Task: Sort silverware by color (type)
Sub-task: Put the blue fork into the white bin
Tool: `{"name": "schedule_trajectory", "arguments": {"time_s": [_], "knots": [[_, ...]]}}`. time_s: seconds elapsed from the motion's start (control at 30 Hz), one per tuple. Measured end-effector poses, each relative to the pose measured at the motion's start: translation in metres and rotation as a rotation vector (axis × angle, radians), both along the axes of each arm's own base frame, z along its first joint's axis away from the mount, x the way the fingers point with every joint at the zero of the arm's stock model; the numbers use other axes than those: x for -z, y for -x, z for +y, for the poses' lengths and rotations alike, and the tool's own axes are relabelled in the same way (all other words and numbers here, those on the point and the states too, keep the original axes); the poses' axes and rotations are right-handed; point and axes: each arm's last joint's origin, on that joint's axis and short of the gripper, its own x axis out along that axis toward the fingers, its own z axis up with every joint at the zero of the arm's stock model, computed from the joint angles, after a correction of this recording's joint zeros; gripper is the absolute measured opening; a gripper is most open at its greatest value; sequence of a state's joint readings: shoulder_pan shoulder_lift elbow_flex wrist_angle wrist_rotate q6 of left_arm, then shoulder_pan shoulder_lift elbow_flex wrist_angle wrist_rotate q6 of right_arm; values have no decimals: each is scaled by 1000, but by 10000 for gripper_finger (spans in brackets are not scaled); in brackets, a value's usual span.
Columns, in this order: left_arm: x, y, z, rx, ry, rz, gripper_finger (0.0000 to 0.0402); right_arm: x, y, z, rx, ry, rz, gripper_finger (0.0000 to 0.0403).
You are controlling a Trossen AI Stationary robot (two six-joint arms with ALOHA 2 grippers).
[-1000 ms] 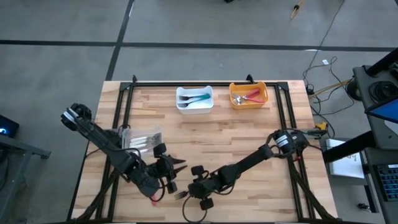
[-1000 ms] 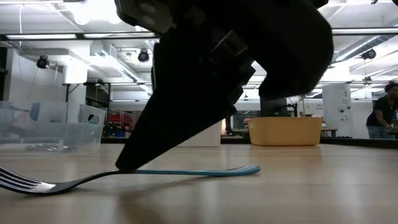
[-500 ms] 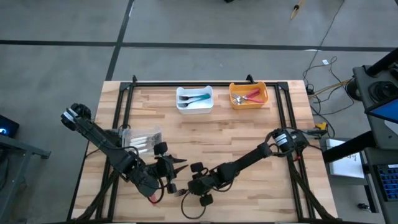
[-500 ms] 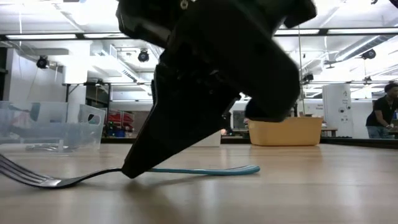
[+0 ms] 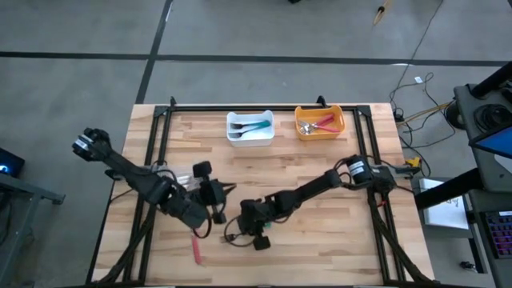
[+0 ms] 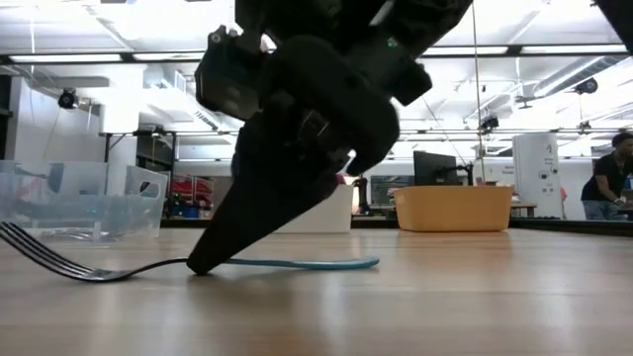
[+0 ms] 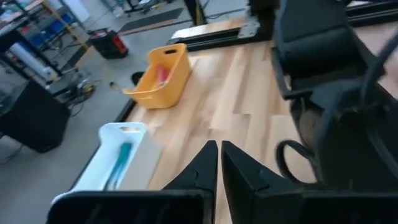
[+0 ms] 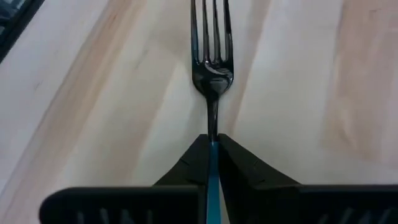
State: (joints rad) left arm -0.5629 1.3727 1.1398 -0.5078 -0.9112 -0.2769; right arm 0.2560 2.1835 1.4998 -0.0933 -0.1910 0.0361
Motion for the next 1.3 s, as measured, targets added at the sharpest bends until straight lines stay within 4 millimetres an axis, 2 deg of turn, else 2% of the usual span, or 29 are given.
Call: {"name": "schedule_trajectory", "arguments": {"time_s": [0.17,0.43,0.53,0.7,0.87,1.03,1.3], "knots": [[-2,3,12,-28,-20,27,1,-3,-3,-13,-22,24,-25,11],[-7,9,18,-48,-38,31,0,-22,5,-30,-39,120,12,10],[-7,9,18,-49,-38,30,0,-35,13,-39,-51,156,55,10],[-6,9,18,-49,-42,35,0,-68,31,-60,-62,289,109,9],[-6,9,18,-49,-37,33,0,-103,52,-98,-22,319,83,9],[-6,8,16,-16,-7,46,0,-136,82,-145,53,354,23,9],[1,3,12,57,39,93,0,-171,137,-226,250,447,-34,9]]}}
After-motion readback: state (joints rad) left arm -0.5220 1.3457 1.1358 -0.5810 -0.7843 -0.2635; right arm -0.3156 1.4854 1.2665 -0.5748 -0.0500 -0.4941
